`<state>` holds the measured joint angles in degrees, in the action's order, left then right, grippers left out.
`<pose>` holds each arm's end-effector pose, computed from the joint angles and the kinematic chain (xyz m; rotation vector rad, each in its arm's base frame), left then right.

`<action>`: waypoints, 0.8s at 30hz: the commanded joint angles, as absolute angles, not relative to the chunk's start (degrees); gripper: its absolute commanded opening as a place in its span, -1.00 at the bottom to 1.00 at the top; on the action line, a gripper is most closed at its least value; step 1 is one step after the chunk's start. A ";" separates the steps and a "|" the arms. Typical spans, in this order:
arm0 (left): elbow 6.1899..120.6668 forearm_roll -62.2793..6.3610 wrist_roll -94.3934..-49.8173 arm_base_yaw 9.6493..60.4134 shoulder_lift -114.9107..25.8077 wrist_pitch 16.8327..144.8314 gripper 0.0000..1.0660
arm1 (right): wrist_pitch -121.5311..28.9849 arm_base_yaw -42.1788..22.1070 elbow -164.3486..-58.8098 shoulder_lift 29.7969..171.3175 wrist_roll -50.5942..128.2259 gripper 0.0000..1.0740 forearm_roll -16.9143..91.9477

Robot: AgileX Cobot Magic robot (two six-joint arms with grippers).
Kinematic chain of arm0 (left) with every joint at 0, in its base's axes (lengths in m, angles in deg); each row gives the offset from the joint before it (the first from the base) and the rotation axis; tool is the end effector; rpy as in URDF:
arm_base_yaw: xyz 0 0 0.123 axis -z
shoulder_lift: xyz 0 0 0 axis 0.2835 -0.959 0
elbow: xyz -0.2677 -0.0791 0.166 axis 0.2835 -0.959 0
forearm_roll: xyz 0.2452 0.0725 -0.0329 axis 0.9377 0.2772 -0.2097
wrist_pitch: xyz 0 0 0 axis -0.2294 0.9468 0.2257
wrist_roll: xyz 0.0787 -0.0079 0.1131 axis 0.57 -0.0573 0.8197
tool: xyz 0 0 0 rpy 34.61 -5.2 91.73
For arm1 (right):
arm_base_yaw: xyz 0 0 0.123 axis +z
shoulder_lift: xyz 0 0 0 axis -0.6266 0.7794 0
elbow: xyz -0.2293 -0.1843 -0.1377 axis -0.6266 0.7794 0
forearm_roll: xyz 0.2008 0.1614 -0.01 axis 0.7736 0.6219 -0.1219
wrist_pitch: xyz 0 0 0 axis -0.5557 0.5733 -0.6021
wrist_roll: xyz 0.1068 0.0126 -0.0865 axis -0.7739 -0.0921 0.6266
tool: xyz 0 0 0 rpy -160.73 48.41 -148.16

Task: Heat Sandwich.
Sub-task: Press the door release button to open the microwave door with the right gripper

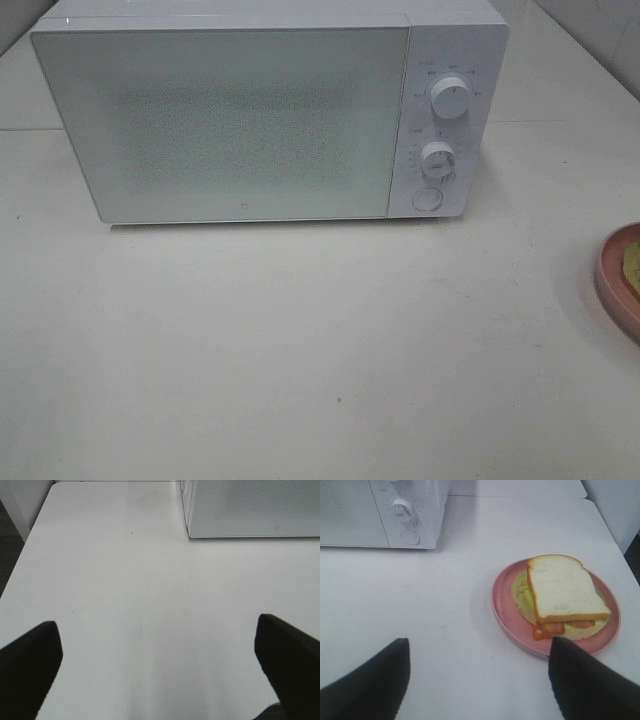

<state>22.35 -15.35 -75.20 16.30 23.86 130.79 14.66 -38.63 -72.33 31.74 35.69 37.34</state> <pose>0.0012 -0.0042 0.2611 0.0112 2.0410 -0.0325 0.0056 0.0000 0.2645 -0.0277 1.9894 -0.0143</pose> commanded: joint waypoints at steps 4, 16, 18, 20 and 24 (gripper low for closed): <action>22.81 -15.35 -75.20 16.58 23.86 131.20 0.88 | 14.20 -38.63 -72.33 30.08 36.09 0.37 37.34; 22.81 -15.35 -75.20 16.58 23.86 131.20 0.88 | 14.03 -38.63 -72.45 30.14 36.04 0.37 37.92; 22.81 -15.35 -75.20 16.58 23.86 131.20 0.88 | 13.11 -38.63 -73.53 30.77 35.64 0.37 38.26; 22.81 -15.35 -75.20 16.58 23.86 131.20 0.88 | 12.77 -38.63 -73.99 31.29 35.46 0.37 38.43; 22.81 -15.35 -75.20 16.58 23.86 131.20 0.88 | 9.28 -38.63 -75.48 34.67 35.23 0.37 38.43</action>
